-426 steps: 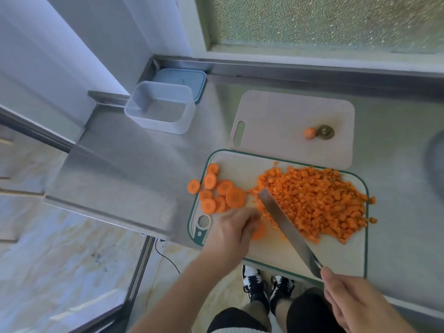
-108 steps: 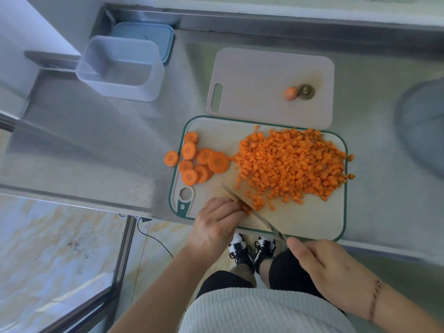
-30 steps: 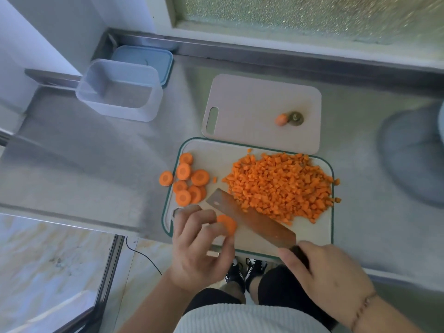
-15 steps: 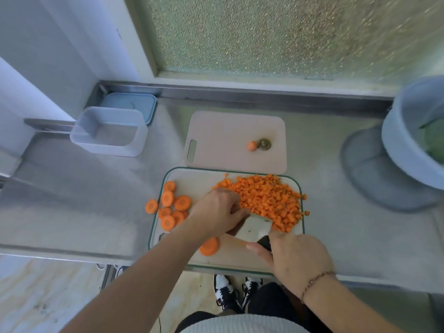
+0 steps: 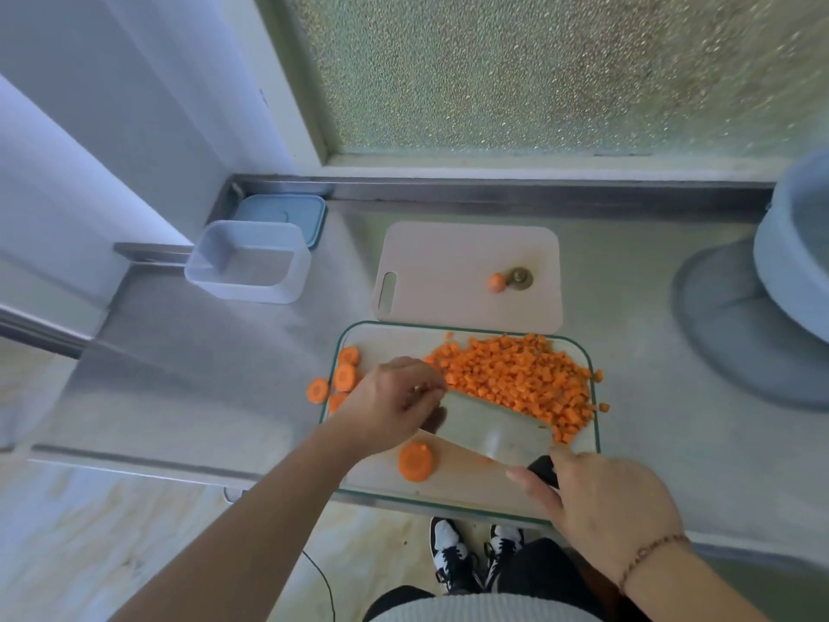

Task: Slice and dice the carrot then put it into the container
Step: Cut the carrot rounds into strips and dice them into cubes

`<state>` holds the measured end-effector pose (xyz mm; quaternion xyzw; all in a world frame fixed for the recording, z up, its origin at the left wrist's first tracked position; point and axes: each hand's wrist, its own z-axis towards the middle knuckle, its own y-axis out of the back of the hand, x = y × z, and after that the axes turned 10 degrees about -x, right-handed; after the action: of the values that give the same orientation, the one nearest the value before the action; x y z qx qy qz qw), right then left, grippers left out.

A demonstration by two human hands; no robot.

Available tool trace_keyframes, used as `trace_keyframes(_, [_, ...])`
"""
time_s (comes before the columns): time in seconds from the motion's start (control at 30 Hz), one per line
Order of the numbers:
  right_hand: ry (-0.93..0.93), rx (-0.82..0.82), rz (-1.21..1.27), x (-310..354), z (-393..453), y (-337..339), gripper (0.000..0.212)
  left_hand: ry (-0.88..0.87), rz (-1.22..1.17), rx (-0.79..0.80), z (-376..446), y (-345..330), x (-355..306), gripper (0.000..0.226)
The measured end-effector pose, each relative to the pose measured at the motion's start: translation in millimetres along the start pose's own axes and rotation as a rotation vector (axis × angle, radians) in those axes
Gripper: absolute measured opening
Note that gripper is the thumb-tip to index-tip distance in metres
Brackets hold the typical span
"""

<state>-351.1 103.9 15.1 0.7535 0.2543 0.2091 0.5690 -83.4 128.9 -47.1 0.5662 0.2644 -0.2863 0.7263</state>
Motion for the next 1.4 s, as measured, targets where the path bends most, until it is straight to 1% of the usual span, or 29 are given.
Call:
trace_keyframes(0.07, [-0.005, 0.005, -0.011, -1, -1, 2, 0.065, 0.012, 0.025, 0.043, -4, 0, 1, 0.036])
trace_keyframes(0.1, [-0.021, 0.003, 0.0, -2, -3, 2, 0.065, 0.013, 0.035, 0.035, -5, 0, -1, 0.042])
trace_keyframes(0.13, [-0.049, 0.008, 0.032, -4, -4, 2, 0.066, 0.024, 0.029, -0.007, -7, 0, -4, 0.046])
trace_keyframes(0.17, [-0.087, 0.025, 0.093, -5, -6, 1, 0.065, 0.049, 0.012, -0.095, -12, 0, -7, 0.048])
trace_keyframes(0.23, [-0.167, 0.07, 0.28, -8, -8, -2, 0.061, 0.106, -0.021, -0.371, -31, -2, -12, 0.043])
trace_keyframes(0.27, [-0.199, 0.098, 0.404, -8, -9, -4, 0.063, 0.115, -0.017, -0.493, -46, -7, -11, 0.034])
trace_keyframes(0.3, [-0.217, 0.124, 0.526, -6, -9, -6, 0.067, 0.095, 0.017, -0.55, -63, -12, -9, 0.022])
trace_keyframes(0.33, [-0.226, 0.144, 0.628, -3, -8, -10, 0.07, 0.051, 0.075, -0.533, -80, -18, -7, 0.015])
trace_keyframes(0.37, [-0.228, 0.166, 0.696, 2, -7, -13, 0.071, -0.005, 0.139, -0.459, -95, -26, -4, 0.02])
trace_keyframes(0.4, [-0.221, 0.188, 0.733, 5, -5, -18, 0.07, -0.053, 0.183, -0.365, -107, -34, 1, 0.024])
trace_keyframes(0.43, [-0.208, 0.215, 0.749, 9, -3, -22, 0.067, -0.079, 0.208, -0.304, -116, -40, 6, 0.024])
trace_keyframes(0.47, [-0.197, 0.24, 0.759, 12, -1, -26, 0.064, -0.079, 0.216, -0.282, -119, -44, 8, 0.021])
trace_keyframes(0.57, [-0.212, 0.315, 0.787, 17, 4, -38, 0.063, -0.044, 0.197, -0.314, -119, -49, 11, 0.016])
trace_keyframes(0.67, [-0.24, 0.351, 0.804, 17, 5, -45, 0.063, -0.065, 0.213, -0.313, -118, -52, 13, 0.02])
trace_keyframes(0.73, [-0.262, 0.359, 0.838, 15, 6, -46, 0.066, -0.049, 0.225, -0.312, -119, -52, 14, 0.021])
trace_keyframes(0.8, [-0.309, 0.332, 0.873, 13, 10, -46, 0.071, -0.022, 0.236, -0.328, -121, -52, 14, 0.02])
trace_keyframes(0.9, [-0.359, 0.316, 0.921, 12, 18, -43, 0.067, 0.012, 0.225, -0.356, -120, -55, 9, 0.019])
trace_keyframes(1.0, [-0.314, 0.308, 0.871, 14, 18, -40, 0.064, 0.009, 0.208, -0.358, -114, -61, 6, 0.018])
trace_keyframes(1.17, [-0.246, 0.252, 0.758, 14, 3, -38, 0.06, -0.085, 0.245, -0.295, -106, -67, 3, 0.017])
trace_keyframes(1.3, [-0.232, 0.29, 0.734, 14, -10, -36, 0.06, -0.05, 0.231, -0.274, -104, -66, -1, 0.015])
trace_keyframes(1.4, [-0.239, 0.326, 0.727, 14, -15, -36, 0.058, -0.048, 0.197, -0.293, -105, -66, -2, 0.016])
